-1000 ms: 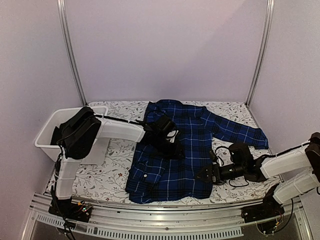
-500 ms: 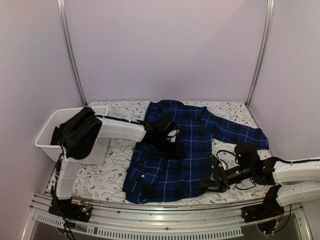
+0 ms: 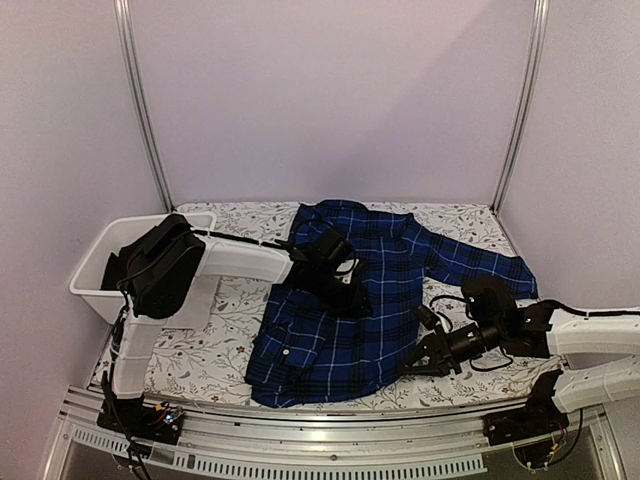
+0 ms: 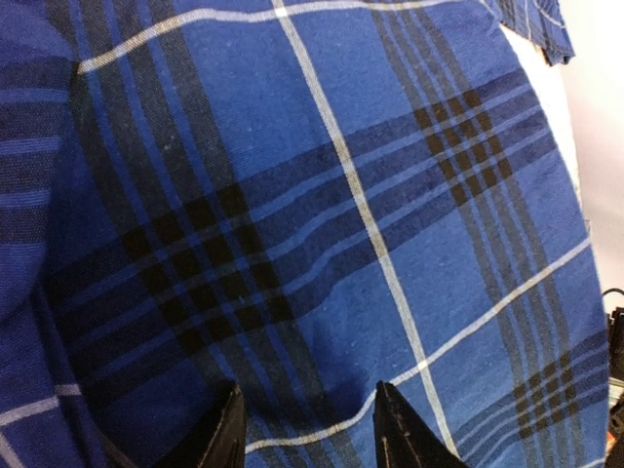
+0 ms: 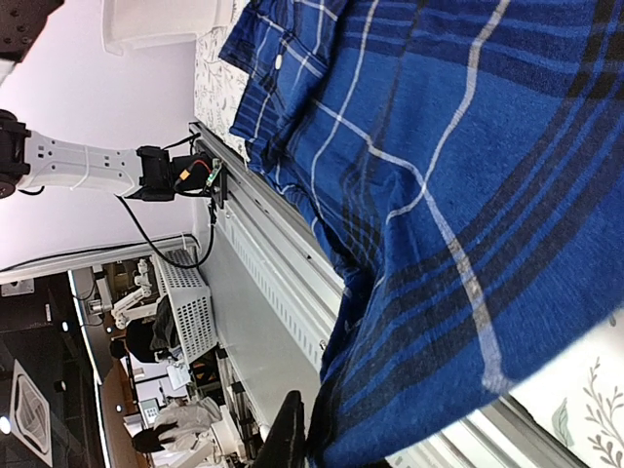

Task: Fold and stack the long sleeve shirts
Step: Adjust the corner of the shirt at the corner of the board.

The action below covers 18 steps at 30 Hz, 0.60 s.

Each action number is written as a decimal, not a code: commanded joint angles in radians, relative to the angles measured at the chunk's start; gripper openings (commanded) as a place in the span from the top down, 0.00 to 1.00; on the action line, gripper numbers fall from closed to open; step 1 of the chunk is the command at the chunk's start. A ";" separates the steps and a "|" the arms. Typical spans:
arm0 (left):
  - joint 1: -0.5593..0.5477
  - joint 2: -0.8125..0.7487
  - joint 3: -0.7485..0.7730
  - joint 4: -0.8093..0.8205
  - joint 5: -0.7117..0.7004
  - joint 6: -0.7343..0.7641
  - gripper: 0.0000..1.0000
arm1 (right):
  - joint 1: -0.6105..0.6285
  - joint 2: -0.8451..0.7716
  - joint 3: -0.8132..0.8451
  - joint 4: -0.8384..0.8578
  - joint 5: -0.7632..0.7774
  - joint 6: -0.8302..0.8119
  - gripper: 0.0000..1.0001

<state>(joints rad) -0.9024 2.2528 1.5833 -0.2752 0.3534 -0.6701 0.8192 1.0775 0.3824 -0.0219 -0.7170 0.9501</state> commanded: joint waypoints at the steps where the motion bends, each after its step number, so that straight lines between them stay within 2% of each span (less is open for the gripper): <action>1: 0.005 0.032 -0.013 -0.011 0.004 0.008 0.55 | 0.006 -0.052 0.082 -0.178 0.003 0.008 0.92; 10: 0.007 0.037 -0.023 -0.002 0.017 0.016 0.55 | 0.006 -0.051 0.056 -0.264 0.062 0.021 0.93; 14: 0.010 0.040 -0.022 0.000 0.023 0.021 0.55 | 0.006 -0.055 0.107 -0.471 0.204 -0.039 0.68; 16: 0.009 0.042 -0.021 0.001 0.024 0.023 0.55 | 0.006 -0.055 0.154 -0.564 0.276 -0.077 0.51; 18: 0.009 0.043 -0.019 0.001 0.027 0.023 0.55 | 0.006 -0.052 0.200 -0.612 0.325 -0.101 0.43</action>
<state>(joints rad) -0.8963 2.2543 1.5791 -0.2657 0.3721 -0.6601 0.8200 1.0298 0.4839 -0.4511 -0.5468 0.9199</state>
